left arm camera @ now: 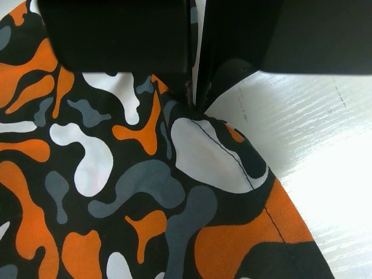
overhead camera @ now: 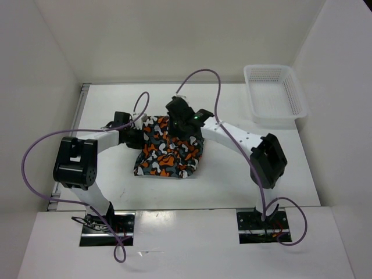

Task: Fold and stack the shorts
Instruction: Fold the shorts

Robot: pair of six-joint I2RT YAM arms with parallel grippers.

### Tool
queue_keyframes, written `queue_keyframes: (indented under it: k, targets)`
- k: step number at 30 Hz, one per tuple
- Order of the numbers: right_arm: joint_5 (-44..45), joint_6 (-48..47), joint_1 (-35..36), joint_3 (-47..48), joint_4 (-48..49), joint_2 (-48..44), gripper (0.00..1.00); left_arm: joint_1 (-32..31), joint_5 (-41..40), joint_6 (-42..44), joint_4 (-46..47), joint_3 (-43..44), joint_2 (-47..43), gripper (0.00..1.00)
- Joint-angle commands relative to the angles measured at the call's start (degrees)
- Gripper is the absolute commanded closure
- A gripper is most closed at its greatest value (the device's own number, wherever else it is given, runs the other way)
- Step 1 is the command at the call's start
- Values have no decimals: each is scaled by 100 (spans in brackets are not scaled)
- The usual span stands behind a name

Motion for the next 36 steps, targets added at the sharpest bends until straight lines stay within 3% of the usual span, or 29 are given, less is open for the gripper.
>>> queue_keyframes:
  k: [1,21,23,27,29,32,36]
  targets:
    - [174,-288,321,669,-147,425,100,-35,-135,152,-438,-13,271,88]
    - [-363,-658,955,2234,-200,1884,97,132,-30,152,-544,110,165,88]
    - [-362,-710,955,2366,-305,1990,89,132,-30,152,-597,110,165,88]
    - [-449,-771,955,1815,271,1429,44,194,-30,152,-710,215,51,88]
    - [-529,-772,955,1620,467,1061,31,246,-82,152,-764,277,51,88]
    - [-512,-772,955,1296,520,718,25,351,-83,152,-904,426,-80,88]
    - [-372,-632,894,461,819,-47,25,571,-231,152,-1325,698,-396,84]
